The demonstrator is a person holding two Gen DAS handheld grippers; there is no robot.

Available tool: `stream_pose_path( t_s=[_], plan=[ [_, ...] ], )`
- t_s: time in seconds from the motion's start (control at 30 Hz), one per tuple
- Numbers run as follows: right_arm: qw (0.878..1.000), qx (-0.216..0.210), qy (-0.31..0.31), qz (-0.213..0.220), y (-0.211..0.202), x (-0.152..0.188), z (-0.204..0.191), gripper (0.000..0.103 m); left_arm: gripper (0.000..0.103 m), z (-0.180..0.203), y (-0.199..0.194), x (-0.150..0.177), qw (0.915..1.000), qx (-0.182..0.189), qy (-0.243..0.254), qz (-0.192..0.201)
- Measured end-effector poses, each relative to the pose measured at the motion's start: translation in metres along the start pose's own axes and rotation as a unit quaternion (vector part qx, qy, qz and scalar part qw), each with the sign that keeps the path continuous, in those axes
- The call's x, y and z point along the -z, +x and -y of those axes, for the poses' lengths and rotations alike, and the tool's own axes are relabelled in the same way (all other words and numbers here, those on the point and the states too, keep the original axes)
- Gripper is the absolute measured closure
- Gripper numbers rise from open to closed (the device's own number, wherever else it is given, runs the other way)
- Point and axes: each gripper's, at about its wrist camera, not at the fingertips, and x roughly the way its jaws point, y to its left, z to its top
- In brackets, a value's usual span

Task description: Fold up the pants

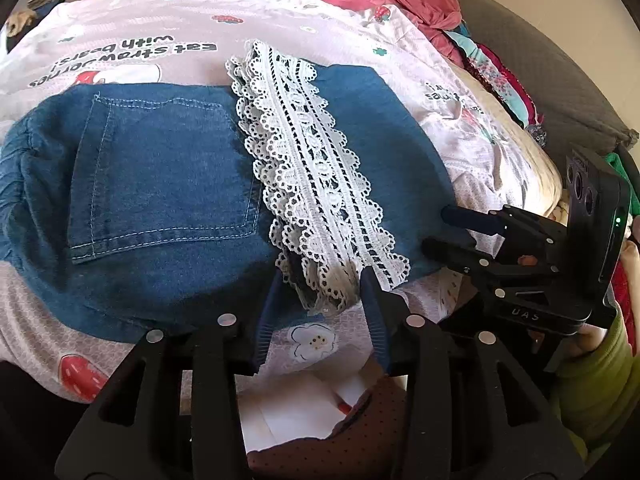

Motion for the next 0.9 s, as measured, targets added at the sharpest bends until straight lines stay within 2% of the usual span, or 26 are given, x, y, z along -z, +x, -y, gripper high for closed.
stream_pose_path(
  t_s=[0.43, 0.5, 0.57, 0.83, 0.9],
  plan=[
    [0.999, 0.011, 0.027, 0.038, -0.028, -0.008, 0.005, 0.029, 0.055, 0.006, -0.022, 0.003, 0.9996, -0.002, 0.018, 0.024],
    [0.999, 0.011, 0.03, 0.038, -0.029, -0.01, 0.006, 0.029, 0.053, 0.004, -0.026, 0.003, 0.9994, -0.004, 0.016, 0.029],
    [0.999, 0.01, 0.037, 0.039, -0.03, -0.011, 0.005, 0.022, 0.051, 0.001, -0.031, 0.003, 0.9993, -0.006, 0.013, 0.036],
    [0.998, 0.013, 0.045, 0.042, -0.036, -0.024, 0.004, 0.014, 0.035, -0.015, -0.054, 0.006, 0.9977, -0.025, -0.002, 0.063],
    [0.998, 0.015, 0.042, 0.043, -0.036, -0.027, 0.002, 0.008, 0.032, -0.02, -0.06, 0.007, 0.9969, -0.031, -0.008, 0.072]
  ],
)
